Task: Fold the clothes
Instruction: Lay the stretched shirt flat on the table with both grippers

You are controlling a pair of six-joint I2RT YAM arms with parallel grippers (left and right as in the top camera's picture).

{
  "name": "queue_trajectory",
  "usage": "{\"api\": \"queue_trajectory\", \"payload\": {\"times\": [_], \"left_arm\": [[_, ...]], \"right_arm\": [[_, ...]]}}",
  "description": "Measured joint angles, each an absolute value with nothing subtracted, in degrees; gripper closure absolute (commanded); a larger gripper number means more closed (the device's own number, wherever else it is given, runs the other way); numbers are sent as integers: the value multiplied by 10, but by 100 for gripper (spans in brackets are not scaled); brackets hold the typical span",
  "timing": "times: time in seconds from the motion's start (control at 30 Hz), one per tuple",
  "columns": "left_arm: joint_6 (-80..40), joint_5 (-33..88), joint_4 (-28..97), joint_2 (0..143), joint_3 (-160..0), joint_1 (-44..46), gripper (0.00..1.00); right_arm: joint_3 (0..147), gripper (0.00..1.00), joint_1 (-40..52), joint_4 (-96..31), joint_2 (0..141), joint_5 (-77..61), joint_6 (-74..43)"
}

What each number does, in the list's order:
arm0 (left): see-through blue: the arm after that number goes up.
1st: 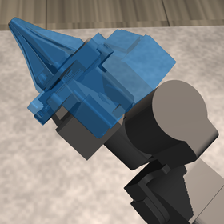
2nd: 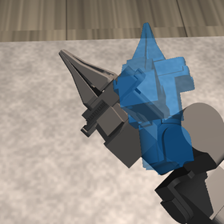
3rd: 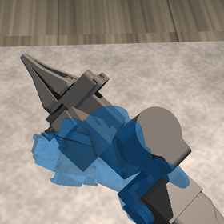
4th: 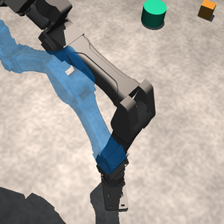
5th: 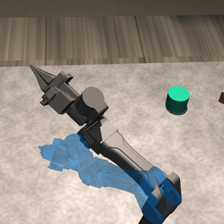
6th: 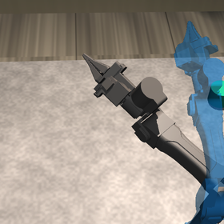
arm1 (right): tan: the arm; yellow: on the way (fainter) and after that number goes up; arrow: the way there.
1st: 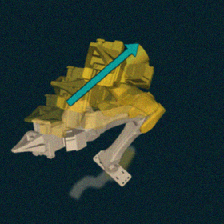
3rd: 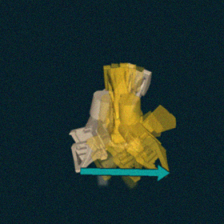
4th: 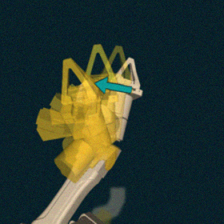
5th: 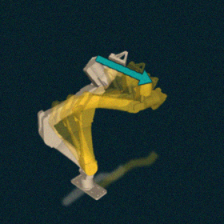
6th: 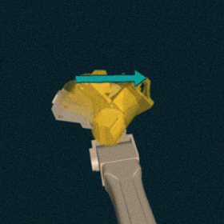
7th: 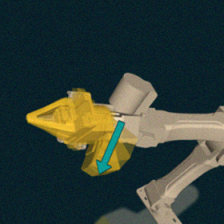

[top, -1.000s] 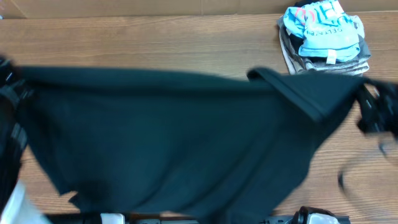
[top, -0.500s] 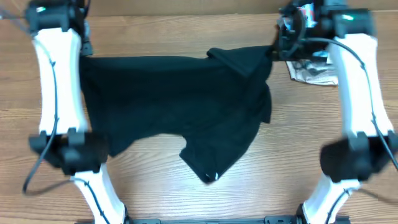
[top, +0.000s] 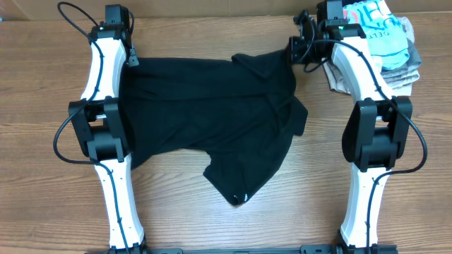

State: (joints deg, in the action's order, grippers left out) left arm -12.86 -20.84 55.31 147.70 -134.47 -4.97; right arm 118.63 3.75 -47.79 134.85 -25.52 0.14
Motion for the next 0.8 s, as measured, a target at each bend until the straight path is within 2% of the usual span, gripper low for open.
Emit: {"api": "queue_trajectory", "payload": {"times": [0.03, 0.07, 0.13, 0.43, 0.63, 0.8], "left_arm": [[-129, -206, 542, 1477, -1345, -50, 96], [-129, -205, 536, 1477, -1345, -50, 96], [-129, -201, 528, 1477, -1345, -50, 96], [-129, -197, 526, 1477, -1345, -50, 96], [-129, -196, 535, 1477, -1345, -50, 96], [-129, -183, 537, 1477, -1345, -50, 96]], "right_arm": [[1186, 49, 37, -471, 1348, -255, -5], [1186, 41, 37, -468, 1348, -255, -7], [1187, 34, 37, -465, 1348, -255, -19], [1187, 37, 54, -523, 1348, -237, -57], [1187, 37, 112, -593, 1348, -157, -119], [1187, 40, 156, -599, 1348, -93, -180]]}}
